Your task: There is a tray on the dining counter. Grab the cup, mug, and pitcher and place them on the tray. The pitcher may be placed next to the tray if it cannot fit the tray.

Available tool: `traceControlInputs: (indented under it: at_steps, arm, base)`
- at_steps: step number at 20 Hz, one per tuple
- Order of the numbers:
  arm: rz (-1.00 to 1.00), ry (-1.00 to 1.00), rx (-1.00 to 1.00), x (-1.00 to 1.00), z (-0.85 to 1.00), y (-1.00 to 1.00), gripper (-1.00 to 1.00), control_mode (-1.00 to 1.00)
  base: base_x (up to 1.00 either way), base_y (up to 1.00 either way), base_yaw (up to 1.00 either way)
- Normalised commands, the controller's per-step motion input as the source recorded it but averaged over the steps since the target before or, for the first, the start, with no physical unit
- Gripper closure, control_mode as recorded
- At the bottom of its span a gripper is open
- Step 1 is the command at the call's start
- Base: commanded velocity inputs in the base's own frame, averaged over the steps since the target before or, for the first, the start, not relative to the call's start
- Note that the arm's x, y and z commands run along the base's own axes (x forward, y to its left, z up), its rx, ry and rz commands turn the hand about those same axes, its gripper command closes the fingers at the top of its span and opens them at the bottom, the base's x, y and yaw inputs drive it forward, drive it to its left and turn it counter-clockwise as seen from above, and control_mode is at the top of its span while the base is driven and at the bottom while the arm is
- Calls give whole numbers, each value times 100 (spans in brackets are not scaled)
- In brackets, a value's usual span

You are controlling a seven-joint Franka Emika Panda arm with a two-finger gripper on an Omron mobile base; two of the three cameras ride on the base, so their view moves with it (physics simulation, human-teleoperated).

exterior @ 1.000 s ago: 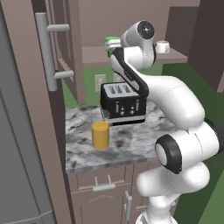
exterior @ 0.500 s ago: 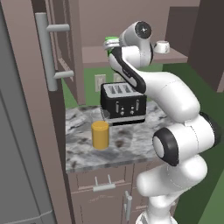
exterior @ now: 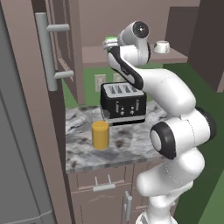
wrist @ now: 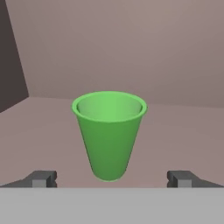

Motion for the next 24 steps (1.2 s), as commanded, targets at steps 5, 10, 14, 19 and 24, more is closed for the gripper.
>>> traceControlInputs:
  at_steps: [5,10,14,19,24]
  arm:
    - [0,0,0,18,-6,0,-100,-100]
    - [0,0,0,22,-6,1,-100,-100]
    - [0,0,0,22,-3,0,-100,-100]
    - [0,0,0,23,-2,3,-100,-100]
    - [0,0,0,27,-1,8,-100,-100]
  base:
    - [0,0,0]
    - [0,0,0]
    - [0,0,0]
    - [0,0,0]
    - [0,0,0]
